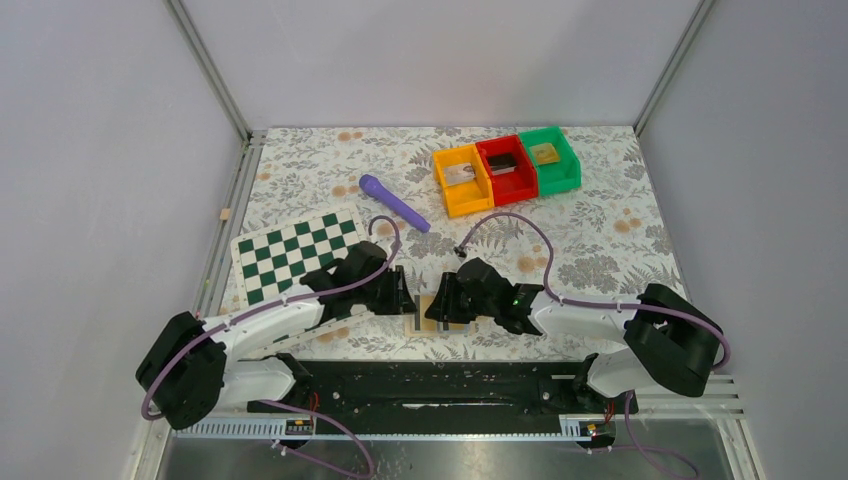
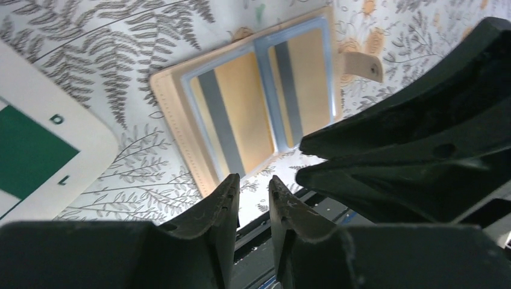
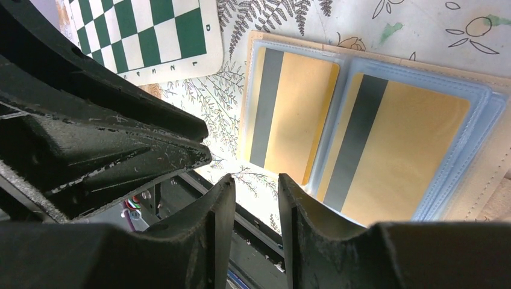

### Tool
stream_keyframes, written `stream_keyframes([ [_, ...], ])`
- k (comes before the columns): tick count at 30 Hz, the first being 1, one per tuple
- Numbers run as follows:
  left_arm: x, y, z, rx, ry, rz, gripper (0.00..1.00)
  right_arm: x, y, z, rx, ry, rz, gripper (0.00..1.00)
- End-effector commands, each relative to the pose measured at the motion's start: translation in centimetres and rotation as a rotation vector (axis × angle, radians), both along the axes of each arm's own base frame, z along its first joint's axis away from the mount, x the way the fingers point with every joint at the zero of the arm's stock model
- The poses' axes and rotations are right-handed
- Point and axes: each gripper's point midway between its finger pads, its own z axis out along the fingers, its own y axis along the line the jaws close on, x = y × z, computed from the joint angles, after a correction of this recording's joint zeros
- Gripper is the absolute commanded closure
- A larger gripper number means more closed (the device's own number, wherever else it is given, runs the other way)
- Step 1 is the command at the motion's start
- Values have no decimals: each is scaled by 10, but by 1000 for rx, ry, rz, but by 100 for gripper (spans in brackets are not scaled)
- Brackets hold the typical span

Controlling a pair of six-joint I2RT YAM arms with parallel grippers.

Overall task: Take the credit cards out of the card holder
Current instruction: Remove the credit card from the card holder.

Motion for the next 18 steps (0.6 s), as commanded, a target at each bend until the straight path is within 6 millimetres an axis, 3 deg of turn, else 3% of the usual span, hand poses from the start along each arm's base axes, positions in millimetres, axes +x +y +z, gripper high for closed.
stream_keyframes([
  [1, 3, -19, 10, -108, -31, -56, 76, 11, 6, 8, 19, -17, -42, 62],
  [6, -1, -21, -16, -95, 34, -50, 85, 20, 6, 1, 3, -13, -59, 62],
  [10, -3, -18, -34, -65, 68, -34, 86, 27, 0, -10, -16, 6, -81, 62],
  [18, -4, -6, -50, 13, 83, -24, 88, 27, -2, -25, -19, 36, -67, 60],
])
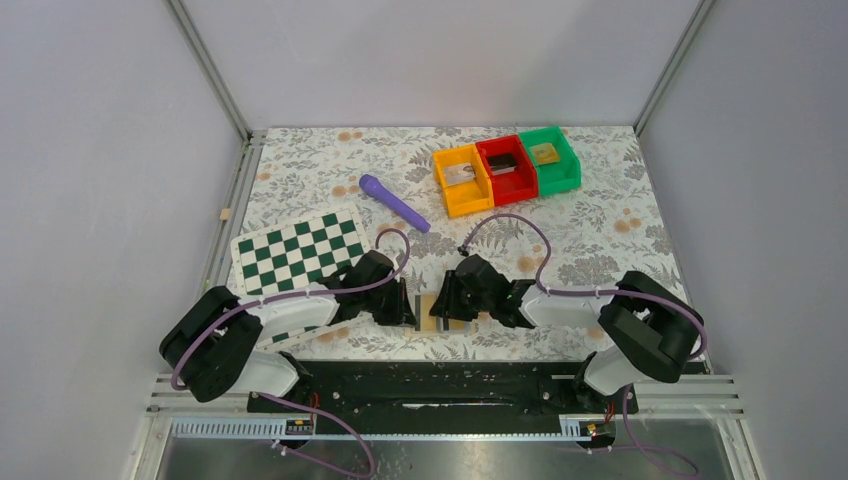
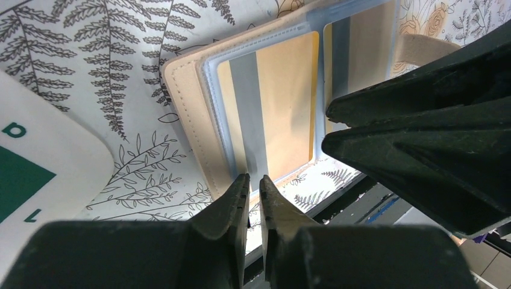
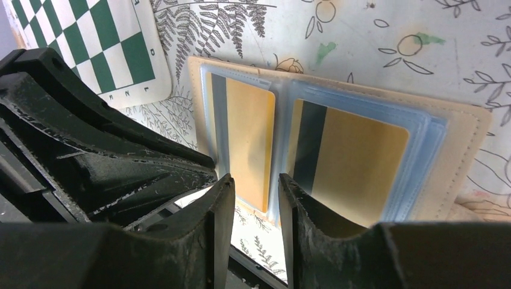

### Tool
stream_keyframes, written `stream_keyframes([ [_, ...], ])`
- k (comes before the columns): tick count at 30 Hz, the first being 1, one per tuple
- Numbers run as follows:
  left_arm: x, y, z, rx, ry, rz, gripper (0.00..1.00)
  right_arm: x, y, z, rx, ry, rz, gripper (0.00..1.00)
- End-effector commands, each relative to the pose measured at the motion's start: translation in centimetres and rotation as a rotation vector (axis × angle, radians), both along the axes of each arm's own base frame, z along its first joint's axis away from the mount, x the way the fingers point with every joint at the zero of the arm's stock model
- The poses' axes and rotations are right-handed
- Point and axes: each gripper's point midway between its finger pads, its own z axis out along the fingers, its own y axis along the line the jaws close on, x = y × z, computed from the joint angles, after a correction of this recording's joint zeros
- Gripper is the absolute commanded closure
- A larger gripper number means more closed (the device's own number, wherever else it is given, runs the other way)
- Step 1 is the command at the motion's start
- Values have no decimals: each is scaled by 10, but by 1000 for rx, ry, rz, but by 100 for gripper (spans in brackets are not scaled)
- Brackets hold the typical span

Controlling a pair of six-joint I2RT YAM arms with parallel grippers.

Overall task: Take the credit cards out of the card holder
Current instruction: Remove the credit card from the card holder.

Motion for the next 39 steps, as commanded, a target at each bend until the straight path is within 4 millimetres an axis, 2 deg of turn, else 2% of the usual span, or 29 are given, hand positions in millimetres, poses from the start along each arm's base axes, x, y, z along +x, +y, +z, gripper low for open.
stream_keyframes([
  [1, 8, 0, -3, 12, -31, 3, 88, 10, 12, 5, 52, -20, 1, 60],
  [9, 6, 2, -6, 18, -21, 7, 88, 11, 14, 0, 46, -13, 3, 60],
  [15, 4, 4, -8, 24, -16, 8, 87, 13, 8, -3, 11, -30, -4, 60],
  [20, 4, 3, -6, 18, -16, 7, 87, 9, 15, -4, 70, -23, 21, 62],
  [25, 3, 3, -5, 11, -16, 10, 87, 6, 23, 5, 177, -50, 45, 71],
  [30, 4, -1, -2, -10, -18, 6, 86, 4, 29, 12, 222, -69, 82, 75],
  [36, 7, 1, -4, 18, -10, 18, 86, 6, 19, 12, 215, -80, 71, 98],
  [39, 6, 4, -6, 39, -4, 20, 86, 4, 8, 9, 211, -81, 74, 100],
])
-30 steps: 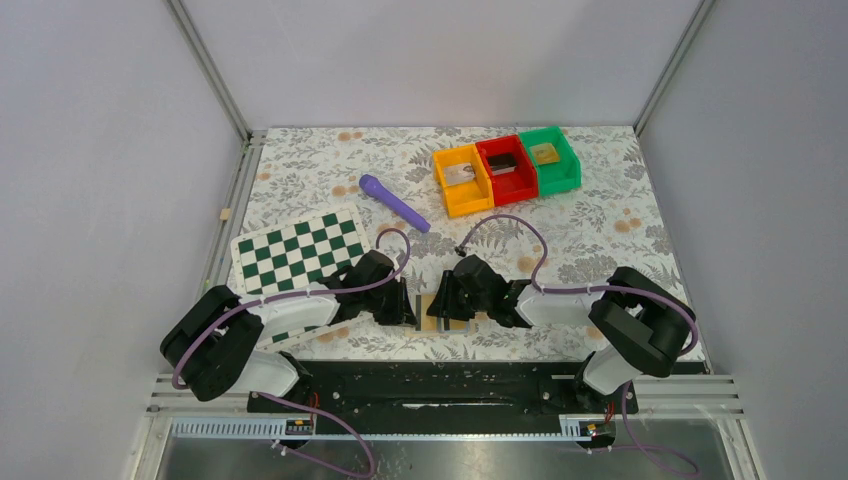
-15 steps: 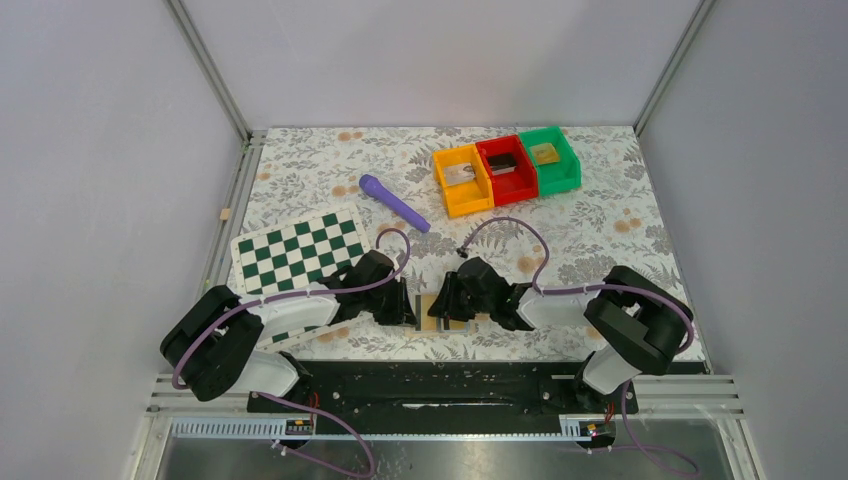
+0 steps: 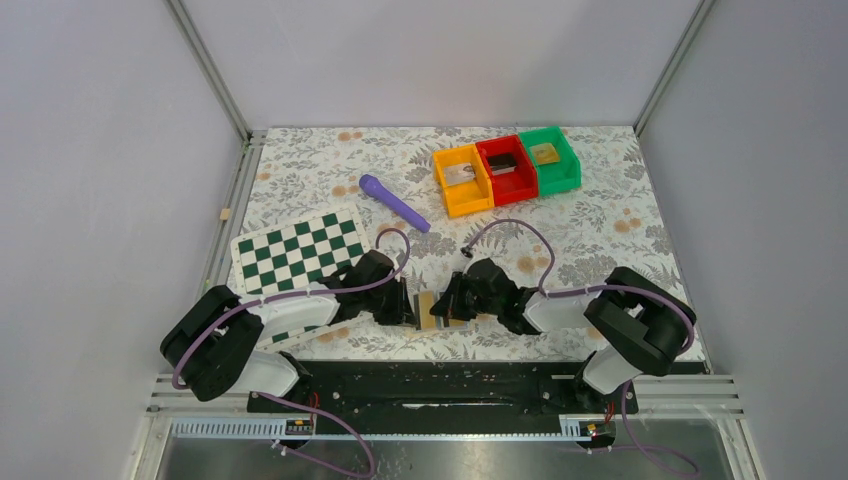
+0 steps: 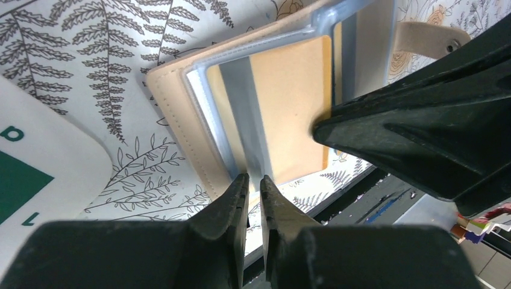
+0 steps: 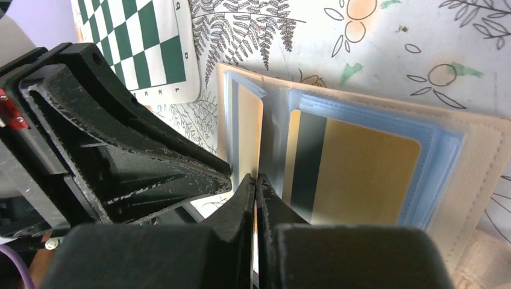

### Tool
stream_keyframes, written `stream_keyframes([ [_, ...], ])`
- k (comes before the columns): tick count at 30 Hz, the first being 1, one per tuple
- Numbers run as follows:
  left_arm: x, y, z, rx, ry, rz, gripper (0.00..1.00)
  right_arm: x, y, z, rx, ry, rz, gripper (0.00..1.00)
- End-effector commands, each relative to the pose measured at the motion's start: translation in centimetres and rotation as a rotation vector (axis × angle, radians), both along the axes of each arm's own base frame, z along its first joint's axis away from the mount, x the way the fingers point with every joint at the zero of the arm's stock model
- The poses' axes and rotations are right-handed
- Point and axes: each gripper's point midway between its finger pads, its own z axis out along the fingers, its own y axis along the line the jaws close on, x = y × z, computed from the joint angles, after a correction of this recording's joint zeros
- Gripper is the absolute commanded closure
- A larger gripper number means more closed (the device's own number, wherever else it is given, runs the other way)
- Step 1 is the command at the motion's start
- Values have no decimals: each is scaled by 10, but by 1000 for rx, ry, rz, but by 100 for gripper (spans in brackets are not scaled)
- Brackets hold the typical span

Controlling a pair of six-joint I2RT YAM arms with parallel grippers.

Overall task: Take the credit cards out of the card holder
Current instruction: Remove the credit card from the card holder.

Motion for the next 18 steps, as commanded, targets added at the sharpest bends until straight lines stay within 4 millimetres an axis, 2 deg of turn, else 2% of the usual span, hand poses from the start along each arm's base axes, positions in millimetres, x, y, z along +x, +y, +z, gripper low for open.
stream_keyframes([
  [1, 5, 6, -6, 47, -7, 16, 86, -2, -7, 12, 50, -39, 37, 100],
  [5, 6, 9, -9, 72, -6, 24, 86, -6, -17, 12, 46, -49, 50, 100],
  [14, 3, 11, -20, 89, 24, 30, 86, -7, -25, 7, 27, -25, 51, 100],
  [18, 2, 13, -21, 90, 24, 34, 86, -6, -26, 9, 35, -25, 43, 91],
])
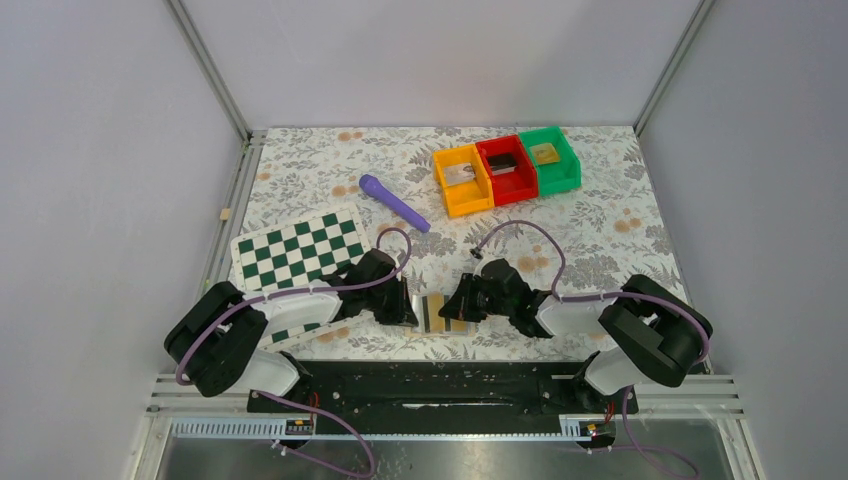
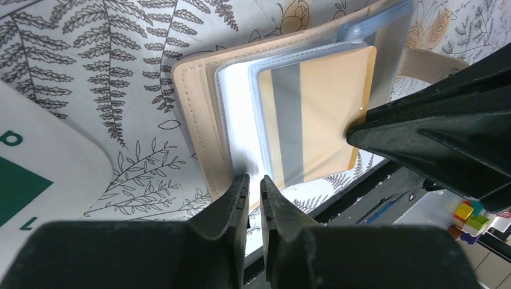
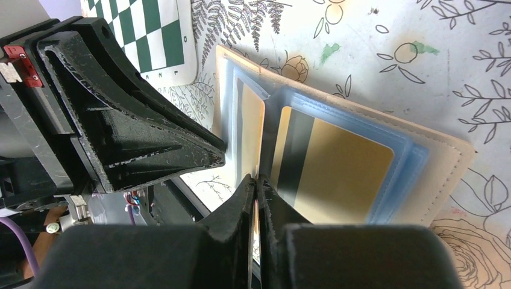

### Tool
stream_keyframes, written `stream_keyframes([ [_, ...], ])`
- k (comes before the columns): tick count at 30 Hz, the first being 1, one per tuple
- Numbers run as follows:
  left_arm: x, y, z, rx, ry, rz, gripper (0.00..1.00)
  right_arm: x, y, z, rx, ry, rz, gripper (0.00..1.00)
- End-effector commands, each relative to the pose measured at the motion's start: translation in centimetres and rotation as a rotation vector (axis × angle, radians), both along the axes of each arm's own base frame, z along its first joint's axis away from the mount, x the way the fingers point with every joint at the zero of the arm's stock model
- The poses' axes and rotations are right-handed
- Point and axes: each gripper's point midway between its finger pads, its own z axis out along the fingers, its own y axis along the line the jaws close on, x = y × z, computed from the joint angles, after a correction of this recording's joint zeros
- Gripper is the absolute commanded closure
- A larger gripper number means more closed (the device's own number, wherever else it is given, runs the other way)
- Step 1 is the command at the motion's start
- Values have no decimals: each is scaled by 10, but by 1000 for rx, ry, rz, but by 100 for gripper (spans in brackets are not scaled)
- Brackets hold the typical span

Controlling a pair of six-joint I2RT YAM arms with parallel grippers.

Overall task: Take the credit cards out of the card holder
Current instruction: Remove the credit card from the card holder.

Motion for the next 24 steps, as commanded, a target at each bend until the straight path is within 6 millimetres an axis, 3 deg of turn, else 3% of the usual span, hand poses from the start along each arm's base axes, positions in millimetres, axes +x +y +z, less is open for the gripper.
stream_keyframes([
  [1, 0, 14, -18, 77, 3, 27, 86, 0, -4, 5, 10, -14, 9, 97],
  [7, 2, 12, -14, 69, -4, 30, 86, 0, 5, 17, 101, 12, 1, 100],
  [10, 3, 11, -13, 67, -6, 29, 86, 3, 1, 15, 79, 14, -30, 92],
  [12, 4, 11, -13, 67, -7, 28, 86, 3, -1, 16, 72, 8, -34, 100],
  [16, 4, 10, -13, 69, -6, 26, 86, 4, -5, 18, 69, 5, -48, 100],
  [18, 4, 10, -13, 67, -6, 25, 86, 5, -9, 16, 61, 4, -62, 90],
  [19, 4, 10, -13, 68, -5, 25, 86, 6, -11, 15, 55, 3, -70, 90],
  [21, 4, 10, -13, 69, -5, 24, 86, 5, -12, 15, 48, -1, -60, 100],
  [24, 3, 11, -13, 70, -4, 24, 86, 4, -9, 16, 54, 3, -40, 100],
])
